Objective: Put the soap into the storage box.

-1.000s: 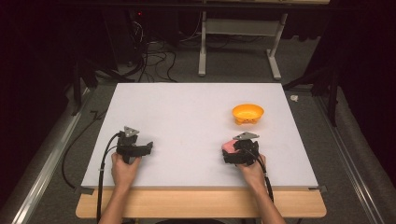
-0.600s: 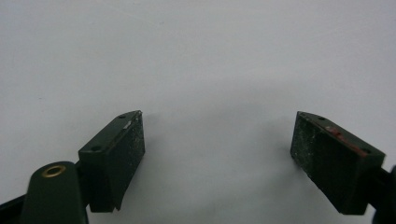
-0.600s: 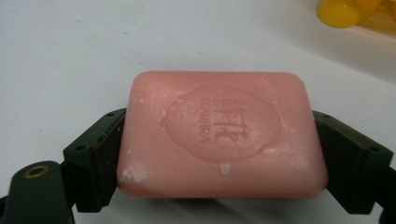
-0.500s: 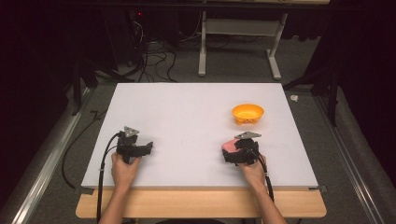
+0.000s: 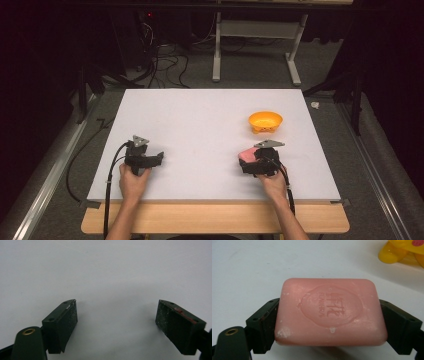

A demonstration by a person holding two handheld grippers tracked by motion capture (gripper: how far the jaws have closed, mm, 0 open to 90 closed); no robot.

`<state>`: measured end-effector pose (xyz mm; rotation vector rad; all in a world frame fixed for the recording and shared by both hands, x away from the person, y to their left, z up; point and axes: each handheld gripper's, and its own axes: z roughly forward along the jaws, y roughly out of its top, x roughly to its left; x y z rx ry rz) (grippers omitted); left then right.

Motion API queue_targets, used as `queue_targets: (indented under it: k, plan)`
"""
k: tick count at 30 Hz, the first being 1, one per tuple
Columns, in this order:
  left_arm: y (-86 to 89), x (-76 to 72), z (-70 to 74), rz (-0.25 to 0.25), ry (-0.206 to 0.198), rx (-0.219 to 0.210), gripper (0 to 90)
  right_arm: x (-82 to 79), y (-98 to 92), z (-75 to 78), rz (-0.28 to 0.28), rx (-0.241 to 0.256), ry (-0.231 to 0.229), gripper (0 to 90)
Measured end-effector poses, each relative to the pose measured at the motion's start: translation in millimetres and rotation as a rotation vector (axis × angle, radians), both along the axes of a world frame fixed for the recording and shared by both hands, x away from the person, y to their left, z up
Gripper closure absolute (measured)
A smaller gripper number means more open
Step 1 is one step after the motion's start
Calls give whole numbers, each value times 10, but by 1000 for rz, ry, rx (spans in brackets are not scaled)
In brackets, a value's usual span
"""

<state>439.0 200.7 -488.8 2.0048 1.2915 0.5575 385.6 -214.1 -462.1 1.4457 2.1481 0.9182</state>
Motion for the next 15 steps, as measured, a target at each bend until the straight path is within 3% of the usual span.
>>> queue_targets:
  k: [15]
  plan:
    - [-1,0,0,1,0,-1,180,-63,-39,151,18,26,-18,137]
